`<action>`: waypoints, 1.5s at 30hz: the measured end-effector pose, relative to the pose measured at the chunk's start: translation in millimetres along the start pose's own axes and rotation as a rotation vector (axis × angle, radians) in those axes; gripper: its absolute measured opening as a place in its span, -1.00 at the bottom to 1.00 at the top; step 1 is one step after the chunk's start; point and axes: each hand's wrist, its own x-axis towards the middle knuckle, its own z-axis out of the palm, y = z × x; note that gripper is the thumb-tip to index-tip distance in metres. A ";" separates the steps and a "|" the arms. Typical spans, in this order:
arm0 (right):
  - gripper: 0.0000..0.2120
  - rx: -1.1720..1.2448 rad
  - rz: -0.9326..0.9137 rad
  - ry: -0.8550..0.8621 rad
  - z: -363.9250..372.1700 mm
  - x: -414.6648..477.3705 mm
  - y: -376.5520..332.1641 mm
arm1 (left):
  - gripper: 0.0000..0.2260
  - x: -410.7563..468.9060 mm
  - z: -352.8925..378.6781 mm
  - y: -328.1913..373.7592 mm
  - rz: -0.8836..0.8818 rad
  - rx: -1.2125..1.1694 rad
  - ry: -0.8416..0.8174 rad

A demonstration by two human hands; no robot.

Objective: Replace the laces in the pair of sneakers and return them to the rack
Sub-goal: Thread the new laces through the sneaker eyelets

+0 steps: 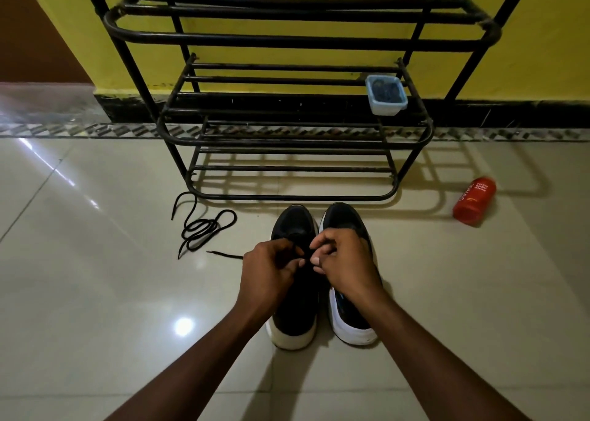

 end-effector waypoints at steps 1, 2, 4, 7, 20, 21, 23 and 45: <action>-0.75 -0.064 -0.038 0.023 -0.3 0.0 -0.3 | -0.88 0.1 0.3 -0.4 -0.010 0.017 -0.002; -0.73 -0.136 -0.080 0.062 -1.7 -1.2 -1.7 | -0.84 0.0 1.0 -0.3 -0.018 0.051 0.004; -0.70 -0.121 -0.123 0.154 -4.4 -3.0 -5.9 | -0.74 -1.4 2.1 -1.9 -0.043 0.094 0.023; -0.69 0.305 -0.046 0.127 -11.7 -1.3 -15.0 | -0.72 -5.0 2.0 -7.2 -0.098 0.052 0.045; -0.82 -0.439 -0.461 -0.171 -64.2 -5.3 -48.5 | -0.75 -7.5 -7.0 -14.3 -0.116 0.009 0.061; -0.83 -0.329 -0.490 -0.126 -68.3 -10.0 -51.6 | -0.74 -7.9 -7.9 -13.9 -0.109 0.015 0.059; -0.83 -0.155 -0.520 -0.124 -74.8 -20.0 -59.0 | -0.74 -8.3 -9.9 -12.9 -0.106 0.015 0.055; -0.77 0.474 -0.323 -0.087 -69.9 -45.5 -86.1 | -0.66 -20.3 -93.3 50.9 0.054 -0.445 -0.202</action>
